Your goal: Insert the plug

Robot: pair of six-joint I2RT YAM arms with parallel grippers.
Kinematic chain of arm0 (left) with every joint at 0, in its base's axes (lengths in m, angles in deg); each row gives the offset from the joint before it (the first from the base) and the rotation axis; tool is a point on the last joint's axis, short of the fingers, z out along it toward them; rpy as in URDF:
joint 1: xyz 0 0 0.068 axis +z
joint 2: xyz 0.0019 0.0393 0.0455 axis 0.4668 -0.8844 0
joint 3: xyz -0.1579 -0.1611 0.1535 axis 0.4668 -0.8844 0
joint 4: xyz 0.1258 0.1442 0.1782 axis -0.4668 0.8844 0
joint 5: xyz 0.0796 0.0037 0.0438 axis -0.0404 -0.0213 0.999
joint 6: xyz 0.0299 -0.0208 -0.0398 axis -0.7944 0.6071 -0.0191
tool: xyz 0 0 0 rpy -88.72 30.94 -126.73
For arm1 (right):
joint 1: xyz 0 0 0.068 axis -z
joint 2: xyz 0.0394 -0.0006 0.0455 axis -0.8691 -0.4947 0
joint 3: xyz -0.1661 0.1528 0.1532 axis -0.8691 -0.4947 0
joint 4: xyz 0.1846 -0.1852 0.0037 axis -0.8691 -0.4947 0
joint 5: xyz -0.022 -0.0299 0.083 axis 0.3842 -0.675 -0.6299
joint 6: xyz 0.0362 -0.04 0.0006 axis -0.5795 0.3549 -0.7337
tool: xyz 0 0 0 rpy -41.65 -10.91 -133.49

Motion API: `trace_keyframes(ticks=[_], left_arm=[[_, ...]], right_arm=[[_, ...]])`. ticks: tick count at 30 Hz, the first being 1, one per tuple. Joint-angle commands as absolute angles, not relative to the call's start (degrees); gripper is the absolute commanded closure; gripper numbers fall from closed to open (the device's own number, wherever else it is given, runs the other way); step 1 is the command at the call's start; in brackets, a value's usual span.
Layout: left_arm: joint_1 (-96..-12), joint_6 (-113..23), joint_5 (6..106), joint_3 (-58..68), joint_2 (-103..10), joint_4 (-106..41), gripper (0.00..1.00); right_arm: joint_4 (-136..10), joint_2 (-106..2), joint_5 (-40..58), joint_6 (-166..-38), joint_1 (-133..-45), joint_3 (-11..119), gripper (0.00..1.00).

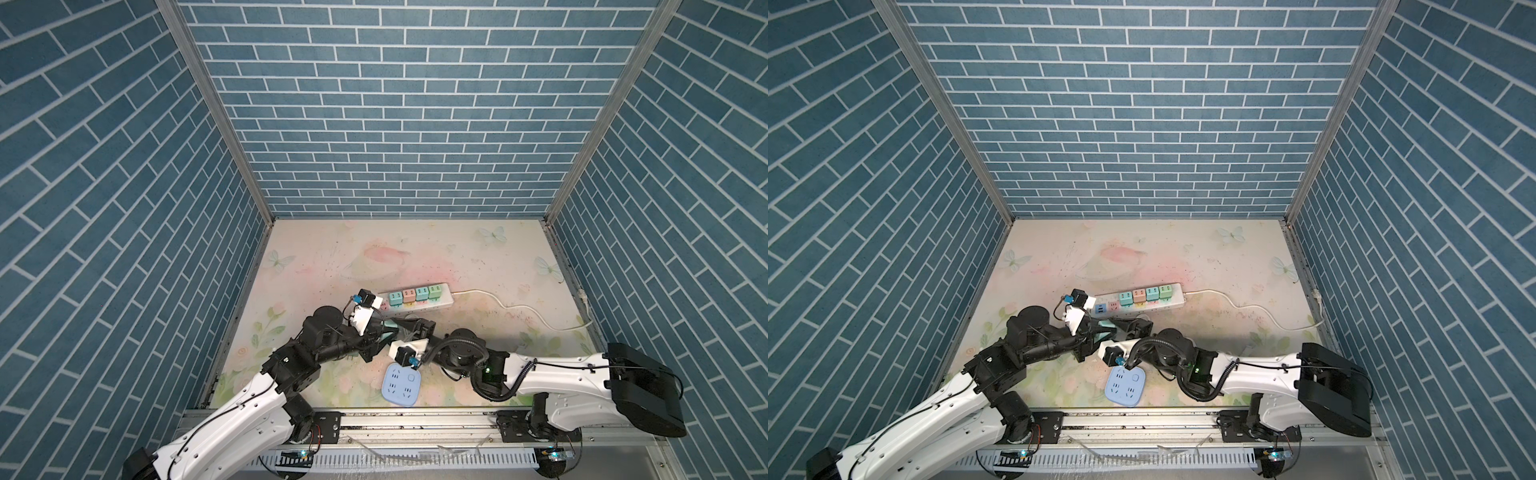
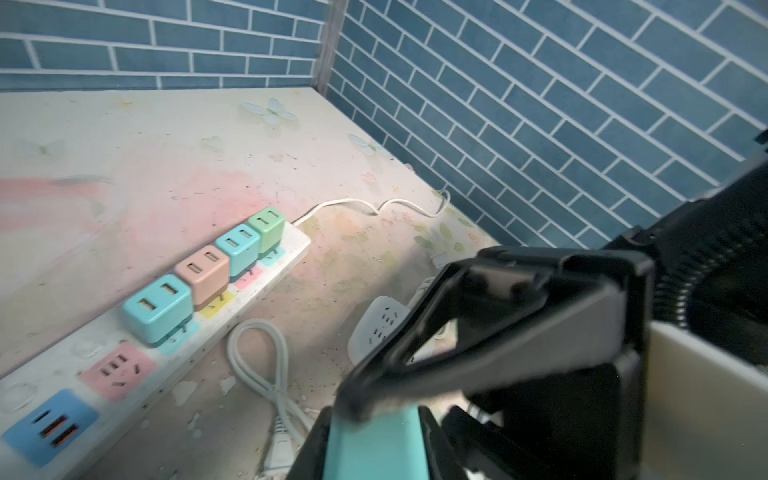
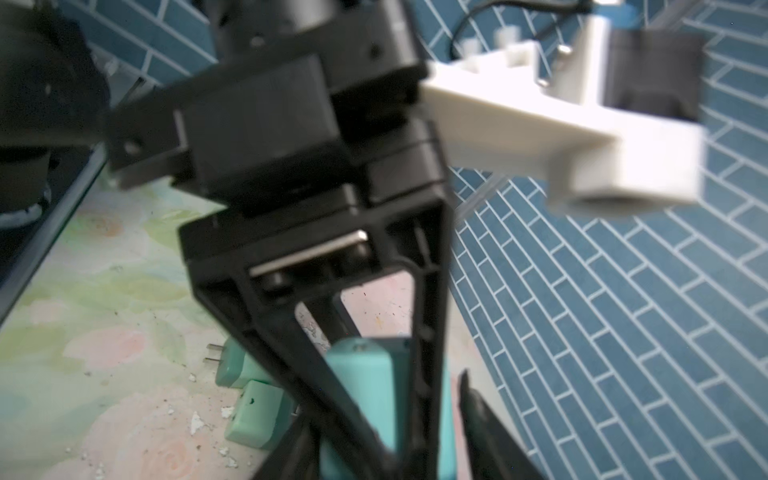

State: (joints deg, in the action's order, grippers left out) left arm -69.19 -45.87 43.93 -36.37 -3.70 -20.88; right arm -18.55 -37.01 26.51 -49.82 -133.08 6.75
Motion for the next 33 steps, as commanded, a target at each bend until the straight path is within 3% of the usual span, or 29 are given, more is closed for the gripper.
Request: trace_keyframes(ticks=[1,3,5,7,9,14,17,21,33], left_arm=[[-68.7,-52.8,52.8,-32.7,-2.6,-15.4,0.92],[-68.7,-55.7,57.7,-31.0,-2.6,-13.5,0.92],[-68.6,-58.4,61.5,-29.7,-3.2,-12.8,0.90],[-68.5,-60.9,64.7,-28.5,-4.6,-13.1,0.89],[-68.3,-63.4,66.9,-27.0,-7.0,-13.6,0.89],[-67.1,-69.0,70.2,-23.0,-14.3,-13.8,0.91],[-66.1,-72.2,70.5,-22.1,-17.7,-14.1,0.91],[-65.4,-80.4,64.3,-21.0,-21.5,-12.0,1.00],[-65.4,-89.8,63.4,-25.1,-22.4,-15.3,1.00]], right_arm=[[-12.9,-30.5,34.3,-64.0,-132.9,4.5,0.24],[-14.5,-26.3,41.1,-74.3,-132.8,4.0,0.11],[-23.1,-22.2,46.9,-84.6,-132.8,6.4,0.13],[-35.4,-18.9,48.5,-92.7,-132.5,10.6,0.01],[-44.4,-16.1,45.9,-97.7,-132.6,14.3,0.01],[-50.2,-9.8,46.5,-106.5,-132.5,15.6,0.01],[-50.6,-5.3,49.5,-108.5,-132.5,13.9,0.01],[-47.8,-2.0,51.5,-108.5,-132.4,10.4,0.01],[-47.4,-2.5,52.6,-109.7,-132.3,9.0,0.01]])
